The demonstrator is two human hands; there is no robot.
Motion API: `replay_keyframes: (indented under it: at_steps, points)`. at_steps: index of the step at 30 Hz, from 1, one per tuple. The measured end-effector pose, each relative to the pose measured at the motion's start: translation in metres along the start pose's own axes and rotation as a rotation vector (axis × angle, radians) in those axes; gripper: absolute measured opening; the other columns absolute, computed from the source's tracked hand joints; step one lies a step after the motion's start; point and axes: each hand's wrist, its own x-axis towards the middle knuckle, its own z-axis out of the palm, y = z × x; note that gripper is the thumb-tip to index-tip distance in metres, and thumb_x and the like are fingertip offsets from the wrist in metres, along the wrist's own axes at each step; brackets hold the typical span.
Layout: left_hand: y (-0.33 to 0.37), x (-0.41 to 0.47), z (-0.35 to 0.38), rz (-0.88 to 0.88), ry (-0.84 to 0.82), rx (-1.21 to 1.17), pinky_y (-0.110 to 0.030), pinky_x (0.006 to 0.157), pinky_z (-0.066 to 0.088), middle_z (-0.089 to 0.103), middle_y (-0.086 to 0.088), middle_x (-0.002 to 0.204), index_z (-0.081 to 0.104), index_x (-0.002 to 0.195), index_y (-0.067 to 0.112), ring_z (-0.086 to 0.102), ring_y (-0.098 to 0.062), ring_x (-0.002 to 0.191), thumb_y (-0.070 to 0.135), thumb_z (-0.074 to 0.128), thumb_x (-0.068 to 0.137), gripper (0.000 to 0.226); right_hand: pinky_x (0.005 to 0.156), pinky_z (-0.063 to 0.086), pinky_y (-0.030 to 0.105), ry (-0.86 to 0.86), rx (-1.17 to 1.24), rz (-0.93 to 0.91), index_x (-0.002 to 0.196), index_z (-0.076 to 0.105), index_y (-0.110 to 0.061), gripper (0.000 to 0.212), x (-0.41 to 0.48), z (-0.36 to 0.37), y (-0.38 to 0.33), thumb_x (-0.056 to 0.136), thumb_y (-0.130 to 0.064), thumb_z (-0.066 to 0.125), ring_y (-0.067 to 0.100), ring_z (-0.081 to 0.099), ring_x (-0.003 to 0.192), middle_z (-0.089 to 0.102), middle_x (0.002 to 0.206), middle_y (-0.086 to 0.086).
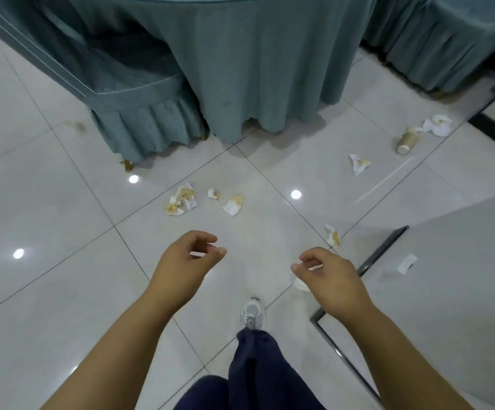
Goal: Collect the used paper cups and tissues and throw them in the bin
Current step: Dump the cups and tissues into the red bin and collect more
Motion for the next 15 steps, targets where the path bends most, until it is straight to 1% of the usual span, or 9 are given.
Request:
replay_keyframes:
  at_steps: [5, 8, 11, 15]
  points:
    - [-0.006, 0.094, -0.037, -0.078, 0.028, -0.012, -0.033, 0.080, 0.054, 0.065, 0.009, 0.095, 0.059, 0.098, 0.035, 0.064, -0.011, 0.087, 0.035, 0.065, 0.087, 0.013, 0.081, 0.049, 0.029, -0.076, -0.070, 0.007, 0.107, 0.060, -0.026, 0.025, 0.097, 0.015, -0.054, 0.088, -0.042, 0.062, 0.007, 0.060, 0.091, 0.062, 0.101, -0.011]
    - [-0.022, 0.155, -0.057, -0.143, 0.049, -0.039, -0.028, 0.074, 0.052, 0.066, 0.007, 0.095, 0.059, 0.098, 0.033, 0.064, -0.011, 0.086, 0.032, 0.065, 0.087, 0.013, 0.082, 0.049, 0.029, -0.134, -0.127, 0.022, 0.108, 0.058, -0.028, 0.025, 0.158, 0.038, -0.084, 0.088, -0.044, 0.061, 0.007, 0.060, 0.094, 0.061, 0.102, -0.013]
    - [-0.046, 0.222, -0.070, -0.195, 0.032, -0.037, -0.021, 0.067, 0.047, 0.066, 0.007, 0.095, 0.058, 0.099, 0.032, 0.064, -0.010, 0.085, 0.031, 0.065, 0.088, 0.013, 0.077, 0.046, 0.025, -0.160, -0.194, 0.011, 0.110, 0.058, -0.026, 0.028, 0.220, 0.072, -0.106, 0.089, -0.044, 0.060, 0.007, 0.059, 0.093, 0.062, 0.102, -0.012]
    - [-0.090, 0.316, -0.078, -0.254, -0.005, -0.005, -0.015, 0.061, 0.043, 0.065, 0.009, 0.096, 0.059, 0.102, 0.028, 0.063, -0.007, 0.082, 0.033, 0.065, 0.087, 0.017, 0.081, 0.048, 0.026, -0.173, -0.234, 0.046, 0.114, 0.059, -0.023, 0.032, 0.309, 0.135, -0.118, 0.090, -0.044, 0.059, 0.009, 0.059, 0.094, 0.063, 0.106, -0.009]
